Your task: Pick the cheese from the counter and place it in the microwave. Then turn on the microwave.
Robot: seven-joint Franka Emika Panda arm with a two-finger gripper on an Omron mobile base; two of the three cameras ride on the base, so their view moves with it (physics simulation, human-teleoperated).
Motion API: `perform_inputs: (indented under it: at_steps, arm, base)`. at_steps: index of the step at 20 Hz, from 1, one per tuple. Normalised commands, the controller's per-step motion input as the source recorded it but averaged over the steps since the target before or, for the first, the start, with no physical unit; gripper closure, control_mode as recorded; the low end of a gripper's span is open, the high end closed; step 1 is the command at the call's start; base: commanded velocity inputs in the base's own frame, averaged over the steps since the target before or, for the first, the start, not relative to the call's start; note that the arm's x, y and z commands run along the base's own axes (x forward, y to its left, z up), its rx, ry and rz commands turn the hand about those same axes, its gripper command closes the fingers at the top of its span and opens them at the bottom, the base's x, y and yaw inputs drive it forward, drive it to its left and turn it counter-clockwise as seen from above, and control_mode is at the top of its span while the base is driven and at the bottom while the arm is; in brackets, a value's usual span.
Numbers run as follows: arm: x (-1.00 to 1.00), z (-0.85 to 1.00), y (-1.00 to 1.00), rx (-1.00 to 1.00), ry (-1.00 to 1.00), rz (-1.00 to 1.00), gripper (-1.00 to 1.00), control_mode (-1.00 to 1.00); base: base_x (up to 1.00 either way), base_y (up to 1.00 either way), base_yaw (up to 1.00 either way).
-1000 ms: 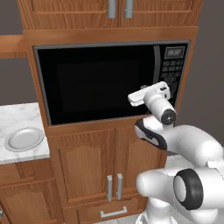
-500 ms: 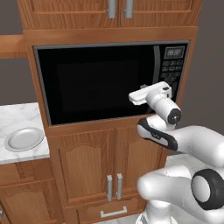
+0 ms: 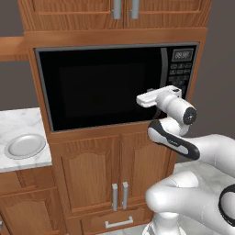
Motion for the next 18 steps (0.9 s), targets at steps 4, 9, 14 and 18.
perform_inputs:
  at_steps: [4, 9, 14, 18]
  arm:
    - [0.06, 0.02, -0.02, 0.02, 0.14, 0.06, 1.00, -1.00]
    - [-0.01, 0.03, -0.06, 0.01, 0.12, 0.02, 1.00, -1.00]
    - [-0.12, 0.09, -0.08, 0.00, 0.05, 0.00, 1.00, -1.00]
    - [-0.16, 0.08, -0.10, 0.00, 0.02, 0.00, 1.00, -1.00]
  base:
    - [0.00, 0.00, 0.00]
    - [0.00, 0.00, 0.00]
    - [0.00, 0.00, 0.00]
    - [0.00, 0.00, 0.00]
